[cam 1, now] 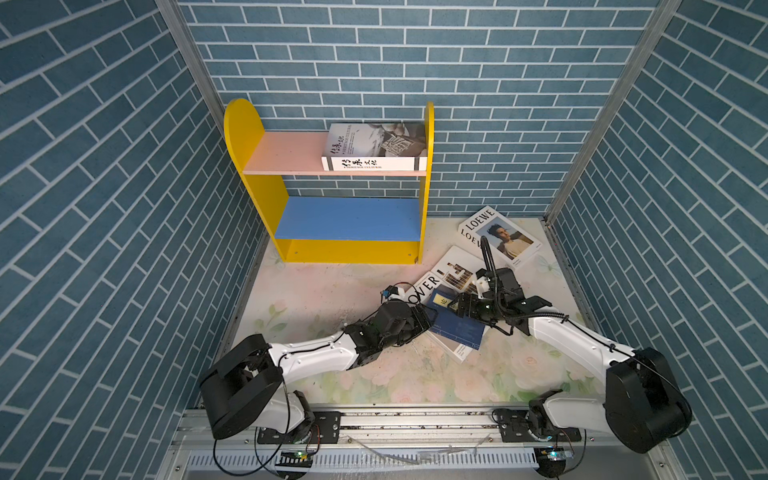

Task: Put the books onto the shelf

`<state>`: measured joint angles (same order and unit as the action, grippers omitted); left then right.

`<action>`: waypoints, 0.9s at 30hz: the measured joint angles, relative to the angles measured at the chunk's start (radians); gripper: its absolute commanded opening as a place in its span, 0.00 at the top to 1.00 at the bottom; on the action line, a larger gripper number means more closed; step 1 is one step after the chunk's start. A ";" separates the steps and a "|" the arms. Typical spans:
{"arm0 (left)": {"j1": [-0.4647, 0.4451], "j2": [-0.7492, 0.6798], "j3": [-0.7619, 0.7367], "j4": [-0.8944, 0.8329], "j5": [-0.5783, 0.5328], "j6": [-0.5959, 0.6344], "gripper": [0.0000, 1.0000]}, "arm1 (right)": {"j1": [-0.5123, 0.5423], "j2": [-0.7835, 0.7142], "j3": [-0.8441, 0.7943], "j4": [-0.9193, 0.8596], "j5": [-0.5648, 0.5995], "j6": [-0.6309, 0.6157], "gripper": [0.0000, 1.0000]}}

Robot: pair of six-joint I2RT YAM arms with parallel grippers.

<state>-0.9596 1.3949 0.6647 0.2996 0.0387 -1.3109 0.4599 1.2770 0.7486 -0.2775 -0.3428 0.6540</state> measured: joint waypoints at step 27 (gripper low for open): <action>0.065 0.209 0.002 0.068 0.086 0.006 0.18 | 0.080 0.134 0.068 -0.005 0.123 0.003 0.16</action>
<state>-0.8948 1.6043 0.6666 0.3679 0.1249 -1.3052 0.5396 1.4105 0.8162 -0.2825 -0.2195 0.6575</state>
